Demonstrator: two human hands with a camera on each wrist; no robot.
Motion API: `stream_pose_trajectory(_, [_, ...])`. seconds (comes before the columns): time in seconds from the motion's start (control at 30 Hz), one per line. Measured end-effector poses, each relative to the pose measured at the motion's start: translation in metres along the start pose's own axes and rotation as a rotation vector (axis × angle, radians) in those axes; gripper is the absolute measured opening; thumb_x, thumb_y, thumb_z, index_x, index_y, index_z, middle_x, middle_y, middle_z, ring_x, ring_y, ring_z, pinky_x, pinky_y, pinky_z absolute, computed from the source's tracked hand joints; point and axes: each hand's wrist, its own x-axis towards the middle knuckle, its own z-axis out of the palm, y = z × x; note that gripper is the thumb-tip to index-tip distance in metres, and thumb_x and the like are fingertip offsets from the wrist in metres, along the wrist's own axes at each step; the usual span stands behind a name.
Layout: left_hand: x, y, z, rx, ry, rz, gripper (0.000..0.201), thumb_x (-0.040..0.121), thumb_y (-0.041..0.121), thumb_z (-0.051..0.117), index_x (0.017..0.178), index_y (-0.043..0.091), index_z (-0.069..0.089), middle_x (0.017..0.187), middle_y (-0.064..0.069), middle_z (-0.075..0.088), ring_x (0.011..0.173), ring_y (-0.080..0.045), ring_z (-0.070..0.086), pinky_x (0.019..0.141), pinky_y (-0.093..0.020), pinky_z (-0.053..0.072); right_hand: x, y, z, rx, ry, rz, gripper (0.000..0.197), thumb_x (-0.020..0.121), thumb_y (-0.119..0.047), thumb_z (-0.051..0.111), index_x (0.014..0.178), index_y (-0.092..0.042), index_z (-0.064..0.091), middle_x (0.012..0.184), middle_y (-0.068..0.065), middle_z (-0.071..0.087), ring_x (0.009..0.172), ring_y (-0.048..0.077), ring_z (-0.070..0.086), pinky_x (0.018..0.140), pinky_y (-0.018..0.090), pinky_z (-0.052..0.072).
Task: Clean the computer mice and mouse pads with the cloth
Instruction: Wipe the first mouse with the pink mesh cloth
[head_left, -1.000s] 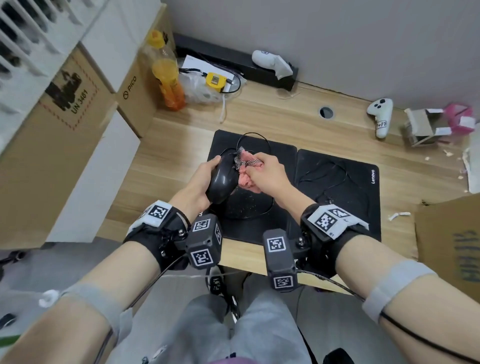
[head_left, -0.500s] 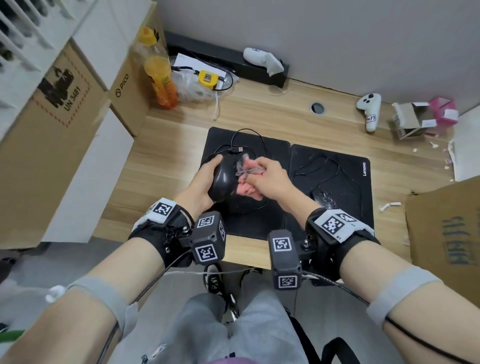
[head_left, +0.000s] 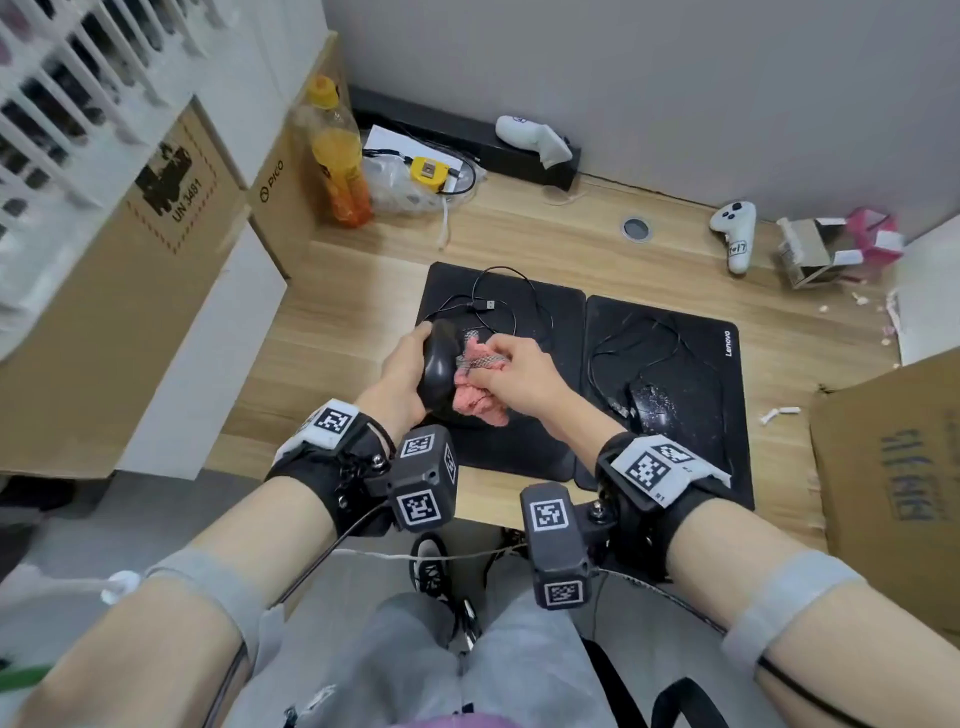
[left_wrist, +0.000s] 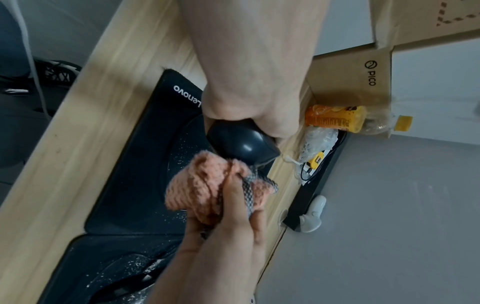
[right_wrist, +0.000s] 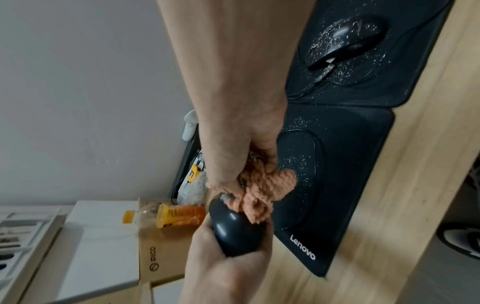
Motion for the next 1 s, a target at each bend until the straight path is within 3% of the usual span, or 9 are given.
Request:
stream_pose_trajectory(0.1, [-0.018,-0.004,0.008,0.061,-0.149,-0.022,0.03,0.093,0.041,0.057,0.082,0.013,0.064,0.065,-0.005,0.063,0.05,-0.017,0.061,0.049,-0.02,0.05,0.004,0.004,-0.01,0.11,0.141,0.092,0.01,0.087,-0.013,0.059,0.091,-0.019,0.064,0.078,0.002,0.067,0.061,0.007,0.061,0.043,0.013,0.044])
stream_pose_trajectory(0.3, [-0.02,-0.009,0.015,0.04,-0.125,-0.036,0.03,0.093,0.041,0.055,0.08,0.015,0.064,0.063,-0.003,0.063,0.045,-0.017,0.06,0.045,-0.019,0.049,-0.002,0.005,-0.009,0.123,0.114,0.095,0.008,0.089,-0.012,0.057,0.096,-0.014,0.061,0.071,-0.002,0.064,0.056,0.006,0.058,0.042,0.011,0.04])
stream_pose_trajectory(0.4, [-0.01,-0.011,0.011,-0.032,0.034,-0.024,0.039,0.087,0.042,0.058,0.11,0.013,0.068,0.081,-0.006,0.068,0.053,-0.023,0.065,0.046,-0.027,0.052,-0.008,0.002,-0.003,0.005,-0.091,0.008,0.013,0.084,-0.022,0.07,0.093,-0.016,0.061,0.082,-0.001,0.066,0.079,0.018,0.064,0.068,0.024,0.05])
stream_pose_trajectory(0.47, [-0.011,-0.01,0.012,-0.03,0.052,-0.036,0.037,0.089,0.042,0.056,0.111,0.013,0.067,0.083,-0.007,0.069,0.056,-0.025,0.067,0.046,-0.031,0.053,-0.009,0.002,-0.002,-0.022,-0.151,-0.022,0.014,0.082,-0.022,0.072,0.088,-0.019,0.06,0.088,0.002,0.067,0.092,0.024,0.066,0.082,0.034,0.051])
stream_pose_trajectory(0.57, [-0.021,-0.009,0.014,0.029,-0.122,-0.053,0.036,0.096,0.043,0.048,0.083,0.013,0.064,0.059,-0.005,0.066,0.045,-0.02,0.063,0.042,-0.023,0.051,-0.005,0.005,-0.01,0.03,-0.023,0.018,0.013,0.082,-0.021,0.071,0.093,-0.018,0.064,0.091,0.004,0.071,0.082,0.015,0.066,0.067,0.022,0.052])
stream_pose_trajectory(0.67, [-0.026,-0.01,0.013,0.092,-0.252,-0.03,0.034,0.094,0.045,0.053,0.082,0.016,0.065,0.069,-0.004,0.066,0.057,-0.017,0.063,0.051,-0.02,0.051,0.006,0.008,-0.024,0.13,0.106,0.098,0.014,0.085,-0.023,0.068,0.097,-0.019,0.063,0.095,0.001,0.07,0.086,0.014,0.066,0.065,0.022,0.047])
stream_pose_trajectory(0.83, [-0.026,-0.007,0.017,0.005,-0.171,-0.02,0.035,0.095,0.043,0.05,0.082,0.014,0.066,0.065,-0.004,0.064,0.049,-0.018,0.062,0.048,-0.02,0.051,0.006,0.002,-0.013,0.133,0.073,0.083,0.014,0.087,-0.019,0.064,0.098,-0.014,0.059,0.078,-0.004,0.067,0.068,0.01,0.064,0.057,0.014,0.049])
stream_pose_trajectory(0.93, [-0.015,-0.005,0.021,-0.083,-0.041,-0.035,0.032,0.093,0.039,0.052,0.104,0.012,0.065,0.077,-0.009,0.066,0.056,-0.025,0.065,0.049,-0.027,0.053,-0.001,0.005,0.002,0.058,-0.127,0.025,0.015,0.08,-0.019,0.069,0.086,-0.016,0.055,0.087,0.01,0.072,0.081,0.026,0.071,0.078,0.039,0.059])
stream_pose_trajectory(1.0, [-0.016,-0.005,0.022,-0.065,-0.099,-0.046,0.032,0.093,0.042,0.052,0.099,0.014,0.065,0.08,-0.009,0.066,0.064,-0.026,0.064,0.056,-0.029,0.055,-0.003,0.009,-0.006,0.016,-0.23,-0.008,0.02,0.077,-0.02,0.072,0.078,-0.02,0.053,0.093,0.015,0.07,0.084,0.029,0.068,0.079,0.043,0.055])
